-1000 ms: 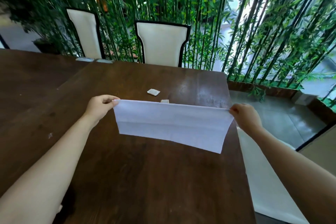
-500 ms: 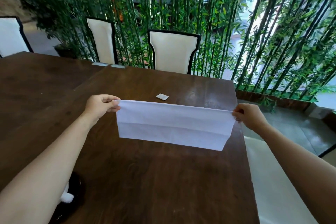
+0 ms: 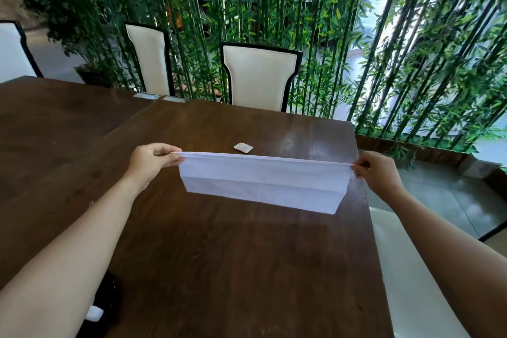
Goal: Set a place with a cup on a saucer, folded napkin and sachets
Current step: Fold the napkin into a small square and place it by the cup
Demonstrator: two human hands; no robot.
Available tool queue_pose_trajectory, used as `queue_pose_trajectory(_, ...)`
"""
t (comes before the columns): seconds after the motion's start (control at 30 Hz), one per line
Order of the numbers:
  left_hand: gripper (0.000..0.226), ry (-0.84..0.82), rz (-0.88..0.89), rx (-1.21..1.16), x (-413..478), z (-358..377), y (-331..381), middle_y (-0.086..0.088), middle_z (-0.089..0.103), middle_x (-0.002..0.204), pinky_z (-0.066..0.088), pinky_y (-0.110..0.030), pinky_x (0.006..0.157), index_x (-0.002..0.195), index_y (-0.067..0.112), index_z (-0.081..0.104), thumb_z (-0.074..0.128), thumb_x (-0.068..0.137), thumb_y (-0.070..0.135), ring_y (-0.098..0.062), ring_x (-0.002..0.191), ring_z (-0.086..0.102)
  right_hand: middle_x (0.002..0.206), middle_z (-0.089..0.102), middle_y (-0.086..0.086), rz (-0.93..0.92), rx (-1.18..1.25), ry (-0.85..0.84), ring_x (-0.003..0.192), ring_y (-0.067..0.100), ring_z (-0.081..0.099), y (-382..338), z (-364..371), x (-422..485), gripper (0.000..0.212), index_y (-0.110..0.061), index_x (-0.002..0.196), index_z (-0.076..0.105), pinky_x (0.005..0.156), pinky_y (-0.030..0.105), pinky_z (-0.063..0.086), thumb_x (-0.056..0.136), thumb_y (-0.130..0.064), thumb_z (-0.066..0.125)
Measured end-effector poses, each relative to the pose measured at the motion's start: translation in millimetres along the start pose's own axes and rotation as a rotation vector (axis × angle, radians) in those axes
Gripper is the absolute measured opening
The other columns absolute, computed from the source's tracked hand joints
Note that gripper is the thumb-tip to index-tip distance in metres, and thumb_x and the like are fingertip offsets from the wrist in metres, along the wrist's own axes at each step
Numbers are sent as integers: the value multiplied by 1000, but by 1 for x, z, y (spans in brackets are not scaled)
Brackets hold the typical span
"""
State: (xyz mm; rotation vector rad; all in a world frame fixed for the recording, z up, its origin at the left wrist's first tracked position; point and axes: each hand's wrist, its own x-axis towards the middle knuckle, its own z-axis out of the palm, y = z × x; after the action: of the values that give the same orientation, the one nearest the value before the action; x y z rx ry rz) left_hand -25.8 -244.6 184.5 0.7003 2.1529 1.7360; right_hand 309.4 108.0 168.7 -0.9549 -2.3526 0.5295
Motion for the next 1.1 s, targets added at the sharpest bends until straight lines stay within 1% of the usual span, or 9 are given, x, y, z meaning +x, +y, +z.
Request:
queue_pose_trajectory(0.1, 13, -21, 4, 35, -14, -4, -23, -16, 72, 90, 56, -17, 75, 91, 2, 71, 70, 79, 1, -14, 76, 72, 70, 61, 12, -30, -33, -10, 63, 26, 53, 6, 10, -16, 18, -1, 62, 57, 61, 30, 37, 76, 2, 68)
queue_pose_trajectory(0.23, 14, -72, -43, 150, -59, -3, -80, -13, 74, 80, 52, -9, 66, 80, 17, 74, 72, 77, 3, -5, 66, 69, 69, 58, 20, -20, -52, -80, 61, 32, 53, 27, 40, -65, 23, -3, 59, 54, 58, 36, 37, 75, 7, 67)
queue_pose_trajectory(0.37, 15, -76, -139, 232, -107, -6, -127, -2, 76, 80, 51, -25, 78, 79, 21, 74, 74, 76, 6, -18, 78, 70, 71, 60, 18, -1, -62, -191, 64, 34, 57, 49, 65, -106, 16, -1, 62, 60, 59, 33, 38, 76, 7, 66)
queue_pose_trajectory(0.5, 16, -104, -170, 307, -143, -8, -147, 8, 74, 79, 46, -2, 66, 78, 23, 74, 76, 76, 8, -10, 80, 69, 76, 62, 16, -16, -114, -269, 67, 35, 59, 61, 71, -136, 11, 1, 70, 63, 62, 41, 47, 81, -1, 65)
queue_pose_trajectory(0.7, 8, -128, -178, 409, -183, -9, -160, 9, 74, 87, 43, 0, 70, 82, 23, 75, 75, 78, 16, -2, 87, 65, 82, 62, 15, -28, -139, -358, 72, 32, 63, 64, 71, -180, 11, -1, 75, 65, 68, 42, 50, 85, -5, 62)
queue_pose_trajectory(0.83, 15, -131, -155, 512, -206, -8, -161, 16, 71, 84, 43, -13, 72, 78, 33, 71, 75, 78, 19, 3, 85, 62, 88, 62, 16, -52, -154, -392, 78, 32, 63, 67, 66, -195, 12, 0, 82, 67, 73, 39, 50, 89, -7, 58)
queue_pose_trajectory(0.93, 20, -126, -116, 552, -218, -5, -160, 20, 68, 83, 40, -11, 71, 76, 38, 68, 75, 78, 19, 5, 83, 60, 92, 63, 12, -46, -173, -405, 81, 29, 64, 69, 65, -200, 14, -3, 86, 68, 74, 39, 52, 90, -11, 57)
queue_pose_trajectory(1.0, 18, -111, -103, 541, -222, -5, -158, 18, 68, 84, 40, -11, 72, 77, 35, 69, 74, 79, 18, 3, 84, 60, 91, 65, 9, -24, -161, -377, 81, 26, 63, 70, 64, -200, 12, -6, 84, 69, 73, 37, 51, 88, -13, 60)
queue_pose_trajectory(1.1, 10, -83, -135, 469, -216, -9, -153, 10, 70, 91, 43, -23, 81, 84, 25, 72, 74, 79, 17, -4, 90, 61, 82, 68, 11, -5, -126, -352, 81, 28, 60, 72, 62, -188, 6, -6, 77, 70, 71, 35, 46, 80, -10, 69)
